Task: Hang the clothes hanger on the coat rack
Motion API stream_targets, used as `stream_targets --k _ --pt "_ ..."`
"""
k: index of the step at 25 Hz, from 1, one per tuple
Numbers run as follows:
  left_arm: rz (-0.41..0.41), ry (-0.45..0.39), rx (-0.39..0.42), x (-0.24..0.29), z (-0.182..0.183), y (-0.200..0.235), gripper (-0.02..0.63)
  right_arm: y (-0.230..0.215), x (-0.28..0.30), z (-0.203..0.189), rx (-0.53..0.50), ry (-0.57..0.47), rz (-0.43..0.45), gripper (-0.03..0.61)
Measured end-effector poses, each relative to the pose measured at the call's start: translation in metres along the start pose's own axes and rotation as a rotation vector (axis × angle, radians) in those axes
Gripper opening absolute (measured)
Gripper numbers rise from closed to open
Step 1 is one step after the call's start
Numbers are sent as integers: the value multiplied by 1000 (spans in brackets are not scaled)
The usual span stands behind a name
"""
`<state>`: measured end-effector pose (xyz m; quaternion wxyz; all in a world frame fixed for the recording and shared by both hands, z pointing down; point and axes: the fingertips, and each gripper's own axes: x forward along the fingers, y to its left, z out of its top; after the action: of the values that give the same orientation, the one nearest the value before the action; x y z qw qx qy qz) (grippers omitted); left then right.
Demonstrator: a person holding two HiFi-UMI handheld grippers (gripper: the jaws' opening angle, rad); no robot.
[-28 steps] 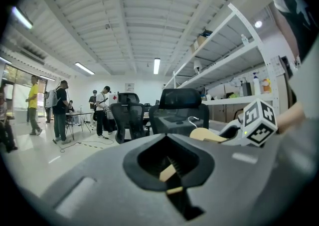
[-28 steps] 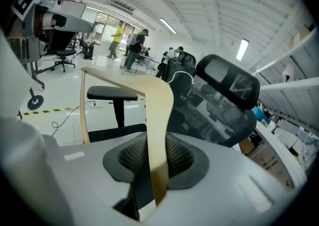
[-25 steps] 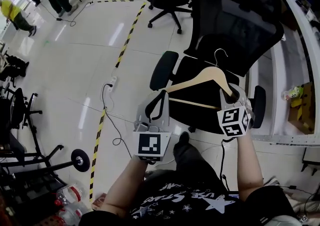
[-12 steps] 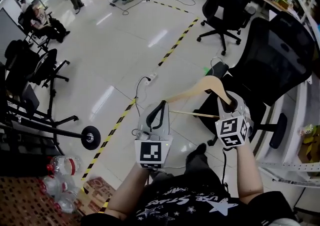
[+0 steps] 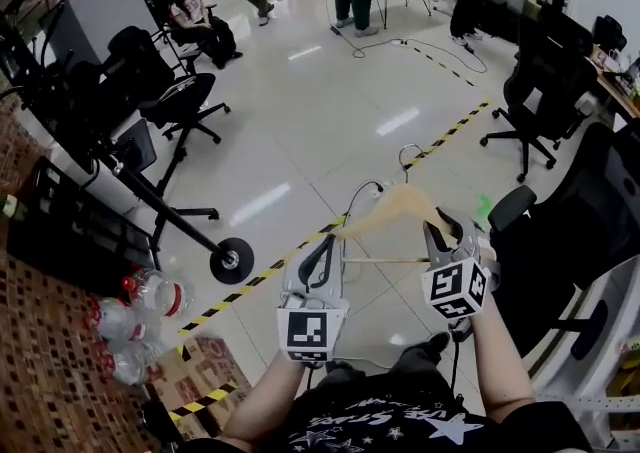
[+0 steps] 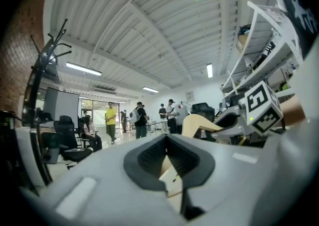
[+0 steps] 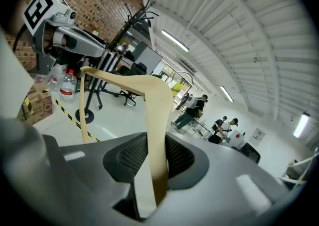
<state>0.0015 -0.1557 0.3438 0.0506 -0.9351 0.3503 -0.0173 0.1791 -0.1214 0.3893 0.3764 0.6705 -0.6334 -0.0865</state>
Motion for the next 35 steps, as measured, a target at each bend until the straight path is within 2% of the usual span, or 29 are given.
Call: stream_targets --k 7,13,19,29,35 --pt "163 3 32 -64 0 80 5 71 18 93 -63 -146 91 106" --pt "282 2 18 -110 -1 130 5 126 19 145 -119 -228 172 106" --pt "408 8 18 -144 -2 159 5 167 28 186 -180 -317 266 106" --pt "577 47 15 -156 -10 190 5 202 51 230 -212 -462 399 106" --pt "680 52 42 -145 -4 219 5 201 80 257 -240 -540 458 106"
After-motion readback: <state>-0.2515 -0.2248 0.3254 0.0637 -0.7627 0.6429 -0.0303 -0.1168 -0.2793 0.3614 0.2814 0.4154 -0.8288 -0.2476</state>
